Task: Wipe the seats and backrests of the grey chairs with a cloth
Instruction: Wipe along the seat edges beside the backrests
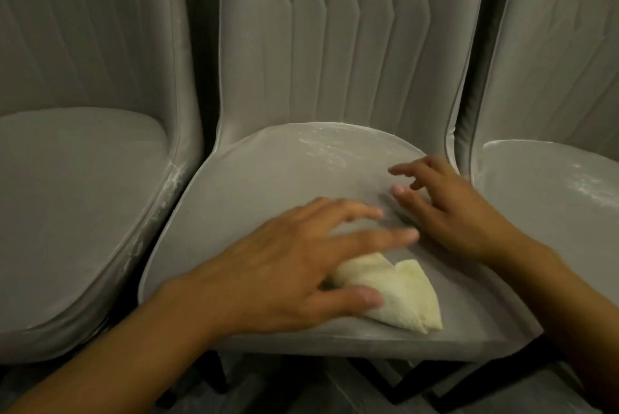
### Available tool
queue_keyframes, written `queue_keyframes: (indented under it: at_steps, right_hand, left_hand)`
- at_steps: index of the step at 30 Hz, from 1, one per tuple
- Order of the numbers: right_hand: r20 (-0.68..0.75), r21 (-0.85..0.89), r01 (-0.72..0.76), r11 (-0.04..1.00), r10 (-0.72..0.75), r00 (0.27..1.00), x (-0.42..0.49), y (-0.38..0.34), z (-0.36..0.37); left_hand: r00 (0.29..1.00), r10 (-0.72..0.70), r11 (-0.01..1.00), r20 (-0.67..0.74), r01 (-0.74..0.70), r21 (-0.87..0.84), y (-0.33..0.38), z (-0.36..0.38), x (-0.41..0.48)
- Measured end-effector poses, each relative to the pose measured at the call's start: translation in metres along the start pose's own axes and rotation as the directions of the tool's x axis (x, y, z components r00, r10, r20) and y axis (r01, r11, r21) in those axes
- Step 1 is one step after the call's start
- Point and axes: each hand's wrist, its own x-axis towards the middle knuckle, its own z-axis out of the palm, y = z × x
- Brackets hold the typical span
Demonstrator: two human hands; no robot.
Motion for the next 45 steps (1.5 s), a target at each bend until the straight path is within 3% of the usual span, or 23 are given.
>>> queue_keyframes:
  at_steps: [3,5,8,10,11,15,18,20,23,24,25,27,30,35,38,40,43,45]
  right_hand:
    - [-0.041,-0.149,-0.001,0.989,-0.005,0.999,-0.002,0.02,0.023]
    - [-0.046,-0.147,-0.025,0.989,0.018,0.999,-0.002,0.02,0.026]
    - [-0.042,-0.188,-0.034,0.982,0.026,0.999,-0.003,0.015,0.025]
    - [-0.024,-0.227,-0.037,0.973,0.033,0.999,-0.003,0.014,0.026]
    - [-0.019,-0.241,-0.038,0.97,0.035,0.999,-0.003,0.014,0.028]
    - [0.002,-0.299,0.001,0.954,-0.001,1.0,-0.004,0.014,0.029]
    - [0.034,-0.312,0.039,0.949,-0.03,0.999,-0.005,0.016,0.029]
    - [0.051,-0.314,0.042,0.949,-0.027,0.998,-0.004,0.017,0.03]
    - [0.062,-0.285,0.028,0.958,-0.011,0.998,-0.005,0.017,0.03]
    - [0.059,-0.269,0.02,0.963,-0.004,0.998,-0.005,0.018,0.03]
    - [0.053,-0.249,0.009,0.968,0.005,0.999,-0.004,0.018,0.03]
    - [0.043,-0.22,-0.011,0.975,0.021,0.999,-0.004,0.019,0.03]
    - [0.043,-0.23,-0.015,0.973,0.025,0.999,-0.003,0.02,0.031]
    - [0.047,-0.234,-0.015,0.972,0.026,0.999,-0.003,0.018,0.031]
    - [0.048,-0.228,-0.021,0.973,0.033,0.998,-0.003,0.018,0.031]
    - [0.06,-0.229,-0.017,0.973,0.032,0.998,-0.005,0.018,0.03]
    - [0.064,-0.238,-0.011,0.971,0.027,0.998,-0.005,0.017,0.029]
    - [0.065,-0.251,-0.008,0.968,0.026,0.998,-0.005,0.017,0.03]
  left_hand:
    - [0.979,0.139,0.974,0.152,-0.163,0.16,0.001,0.016,0.021]
    - [0.98,0.135,0.961,0.146,-0.165,0.223,-0.011,0.019,0.027]
    - [0.99,-0.143,0.939,0.019,0.129,0.32,-0.04,0.011,0.032]
    - [0.968,-0.252,0.94,-0.01,0.248,0.233,-0.047,0.011,0.029]
    - [0.975,-0.222,0.948,-0.004,0.216,0.233,-0.042,0.015,0.029]
    - [0.991,0.105,0.951,0.085,-0.125,0.283,0.009,0.033,0.028]
    - [0.979,0.16,0.932,0.128,-0.192,0.308,0.014,0.035,0.033]
    - [0.994,0.097,0.93,0.054,-0.11,0.351,-0.005,0.031,0.034]
    - [0.978,-0.203,0.931,-0.051,0.208,0.299,-0.04,0.014,0.033]
    - [0.97,-0.237,0.934,-0.056,0.244,0.26,-0.046,0.012,0.031]
    - [0.975,-0.215,0.946,-0.051,0.221,0.236,-0.046,0.013,0.028]
    - [0.999,-0.035,0.964,0.012,0.031,0.266,-0.027,0.022,0.026]
    - [0.976,0.181,0.952,0.121,-0.205,0.229,0.01,0.032,0.022]
    - [0.958,0.243,0.928,0.154,-0.275,0.249,0.008,0.032,0.029]
    - [0.994,0.079,0.905,0.077,-0.104,0.412,-0.026,0.028,0.037]
    - [0.987,-0.16,0.852,-0.031,0.154,0.5,-0.055,0.019,0.041]
    - [0.829,-0.543,0.716,-0.132,0.539,0.443,-0.097,0.003,0.047]
    - [0.727,-0.66,0.599,-0.189,0.661,0.452,-0.113,0.0,0.053]
